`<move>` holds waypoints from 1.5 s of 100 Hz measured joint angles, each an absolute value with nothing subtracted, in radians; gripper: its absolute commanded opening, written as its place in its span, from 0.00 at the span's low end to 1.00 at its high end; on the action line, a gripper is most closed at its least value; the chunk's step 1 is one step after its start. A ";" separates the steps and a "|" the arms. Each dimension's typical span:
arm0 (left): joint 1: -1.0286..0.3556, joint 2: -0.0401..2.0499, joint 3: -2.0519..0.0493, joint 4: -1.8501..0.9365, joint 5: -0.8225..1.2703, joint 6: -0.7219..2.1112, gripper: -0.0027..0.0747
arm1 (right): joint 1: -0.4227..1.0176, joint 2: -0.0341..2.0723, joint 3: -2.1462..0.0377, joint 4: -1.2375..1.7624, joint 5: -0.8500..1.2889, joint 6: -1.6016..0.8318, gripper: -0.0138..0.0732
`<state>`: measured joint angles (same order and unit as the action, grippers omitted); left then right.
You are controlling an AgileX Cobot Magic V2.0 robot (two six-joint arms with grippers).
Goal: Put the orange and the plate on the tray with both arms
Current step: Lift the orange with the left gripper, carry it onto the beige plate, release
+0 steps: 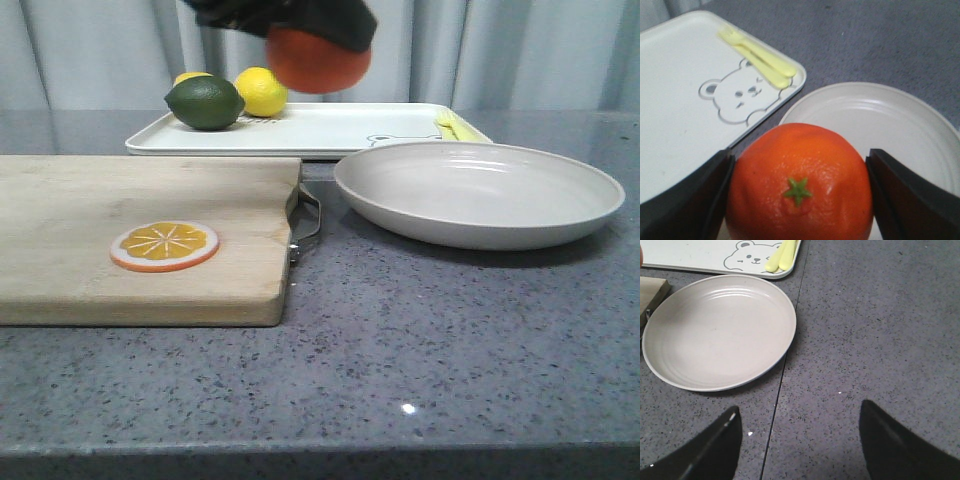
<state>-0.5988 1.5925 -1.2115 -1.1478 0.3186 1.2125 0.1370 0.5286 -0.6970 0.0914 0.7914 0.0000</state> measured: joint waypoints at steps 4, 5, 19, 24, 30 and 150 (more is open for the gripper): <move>-0.624 1.601 -1.233 -1.140 0.304 1.214 0.45 | 0.137 0.529 -0.697 0.091 0.791 0.000 0.74; -0.628 1.603 -1.240 -1.140 0.304 1.215 0.45 | 0.137 0.529 -0.697 0.091 0.791 0.000 0.74; -0.695 1.679 -1.318 -1.134 0.287 1.215 0.45 | 0.137 0.529 -0.697 0.091 0.785 0.000 0.74; -0.712 1.717 -1.344 -1.132 0.287 1.215 0.45 | 0.137 0.529 -0.697 0.091 0.781 0.000 0.74; -0.731 1.767 -1.370 -1.132 0.286 1.215 0.45 | 0.137 0.529 -0.697 0.091 0.774 0.000 0.74; -0.799 1.886 -1.435 -1.126 0.274 1.215 0.85 | 0.137 0.529 -0.697 0.091 0.772 0.000 0.74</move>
